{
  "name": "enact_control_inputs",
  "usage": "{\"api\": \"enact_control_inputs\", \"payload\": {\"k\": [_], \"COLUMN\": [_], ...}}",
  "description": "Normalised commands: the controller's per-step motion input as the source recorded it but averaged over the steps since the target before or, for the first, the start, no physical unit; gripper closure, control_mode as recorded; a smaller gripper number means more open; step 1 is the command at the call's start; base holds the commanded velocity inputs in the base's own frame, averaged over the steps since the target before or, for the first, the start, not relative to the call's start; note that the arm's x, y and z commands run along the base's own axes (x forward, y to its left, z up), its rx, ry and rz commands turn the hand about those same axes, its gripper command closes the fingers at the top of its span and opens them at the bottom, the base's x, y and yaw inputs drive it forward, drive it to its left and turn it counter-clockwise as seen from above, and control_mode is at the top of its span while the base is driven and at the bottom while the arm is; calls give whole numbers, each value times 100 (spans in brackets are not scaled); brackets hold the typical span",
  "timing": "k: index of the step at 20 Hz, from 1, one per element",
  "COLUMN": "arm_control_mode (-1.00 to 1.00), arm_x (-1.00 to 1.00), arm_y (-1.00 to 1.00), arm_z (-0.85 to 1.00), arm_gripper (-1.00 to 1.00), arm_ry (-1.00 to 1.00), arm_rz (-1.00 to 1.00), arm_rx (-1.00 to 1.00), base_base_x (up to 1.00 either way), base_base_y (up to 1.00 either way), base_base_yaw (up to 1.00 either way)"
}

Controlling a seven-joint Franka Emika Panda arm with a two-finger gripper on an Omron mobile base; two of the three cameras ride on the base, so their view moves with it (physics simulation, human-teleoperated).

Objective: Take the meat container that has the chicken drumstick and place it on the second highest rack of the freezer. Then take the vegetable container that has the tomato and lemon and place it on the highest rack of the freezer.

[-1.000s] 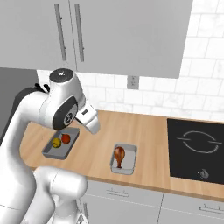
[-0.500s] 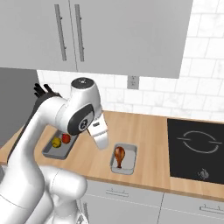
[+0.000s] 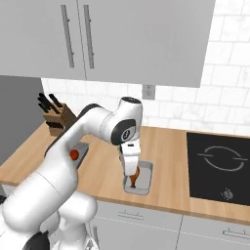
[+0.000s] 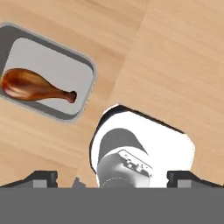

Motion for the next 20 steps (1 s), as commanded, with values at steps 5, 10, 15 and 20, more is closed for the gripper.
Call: {"api": "enact_control_inputs", "payload": {"k": [5, 10, 15, 20], "arm_control_mode": [-100, -100, -100, -100], "arm_x": [4, 0, 6, 12], "arm_y": [-17, -7, -12, -9], "arm_z": [-62, -76, -62, -48], "arm_gripper": [-100, -100, -100, -100], "arm_ry": [13, 1, 2, 3], "arm_rz": [-17, -14, -11, -12], "arm_rx": [1, 5, 0, 0], "base_base_x": [0, 0, 0, 0], "base_base_y": [0, 0, 0, 0], "base_base_yaw": [0, 0, 0, 0]}}
